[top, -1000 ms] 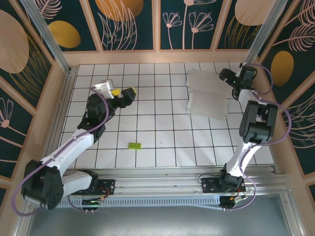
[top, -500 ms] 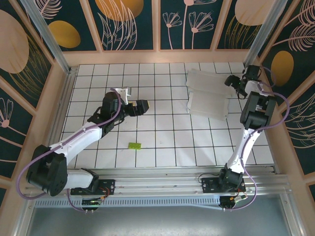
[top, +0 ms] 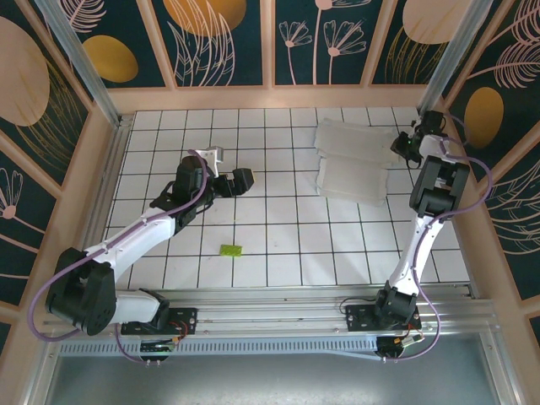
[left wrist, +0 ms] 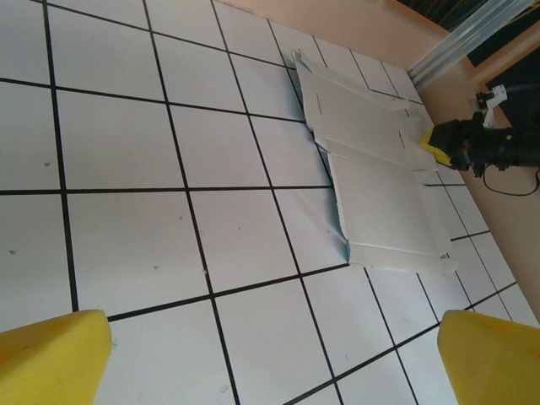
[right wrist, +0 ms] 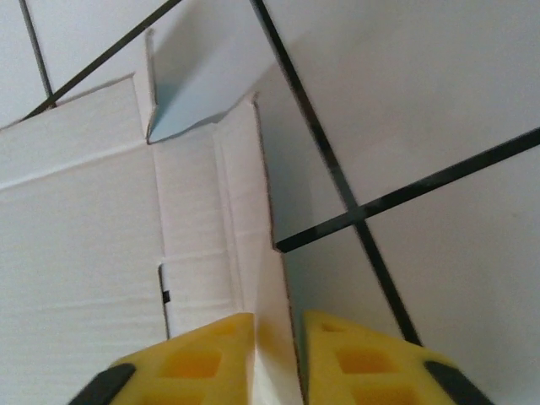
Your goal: Fold the paper box
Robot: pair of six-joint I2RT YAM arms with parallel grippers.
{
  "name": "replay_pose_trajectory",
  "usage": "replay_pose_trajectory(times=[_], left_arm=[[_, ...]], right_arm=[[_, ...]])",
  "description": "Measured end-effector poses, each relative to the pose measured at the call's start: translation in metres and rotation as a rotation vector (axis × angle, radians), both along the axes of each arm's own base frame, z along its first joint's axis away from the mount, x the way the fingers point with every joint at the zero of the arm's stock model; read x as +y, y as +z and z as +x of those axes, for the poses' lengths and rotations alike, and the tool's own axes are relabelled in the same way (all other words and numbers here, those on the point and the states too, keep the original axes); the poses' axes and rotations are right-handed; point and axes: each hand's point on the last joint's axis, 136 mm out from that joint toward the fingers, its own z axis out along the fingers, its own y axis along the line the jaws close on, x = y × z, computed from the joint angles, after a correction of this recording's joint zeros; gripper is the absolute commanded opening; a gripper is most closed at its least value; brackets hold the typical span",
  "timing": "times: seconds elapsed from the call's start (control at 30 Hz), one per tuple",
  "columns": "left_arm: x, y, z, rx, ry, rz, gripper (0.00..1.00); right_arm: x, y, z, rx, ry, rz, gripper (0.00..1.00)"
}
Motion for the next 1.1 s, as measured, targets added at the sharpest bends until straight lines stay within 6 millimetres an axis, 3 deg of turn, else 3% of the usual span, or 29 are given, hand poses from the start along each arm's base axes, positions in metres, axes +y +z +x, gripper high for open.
replay_pose_trajectory(times=[0.13,0.23,0.33,0.47,0.63,0.73,0.87,1.1], left_arm=[[0.0,0.0,0.011,0.019,0.029,0.014,0.99],[-0.001,0.002,0.027,0.041,0.056,0.04,0.99],[-0.002,0.012,0.048,0.046,0.071,0.053,0.99],[0.016,0.016,0.079,0.052,0.115,0.046,0.99],[0.049,-0.012,0.104,0.121,0.157,0.053,0.99],[0.065,-0.038,0.11,0.179,0.183,0.072,0.99],[0.08,-0.071,0.111,0.25,0.198,0.082,0.88],[0.072,-0.127,0.11,0.356,0.115,0.052,0.69]], right_arm=[[0.024,0.003,0.0,-0.017,0.04,0.036,0.0],[0.061,0.004,-0.013,-0.024,0.094,0.067,0.0],[0.119,0.014,-0.03,-0.046,0.194,0.098,0.0],[0.204,0.045,-0.046,-0.137,0.361,0.135,0.0],[0.279,0.083,-0.067,-0.263,0.519,0.184,0.0],[0.299,0.094,-0.075,-0.305,0.563,0.208,0.0],[0.307,0.097,-0.082,-0.317,0.571,0.257,0.0],[0.318,0.103,-0.088,-0.322,0.579,0.325,0.0]])
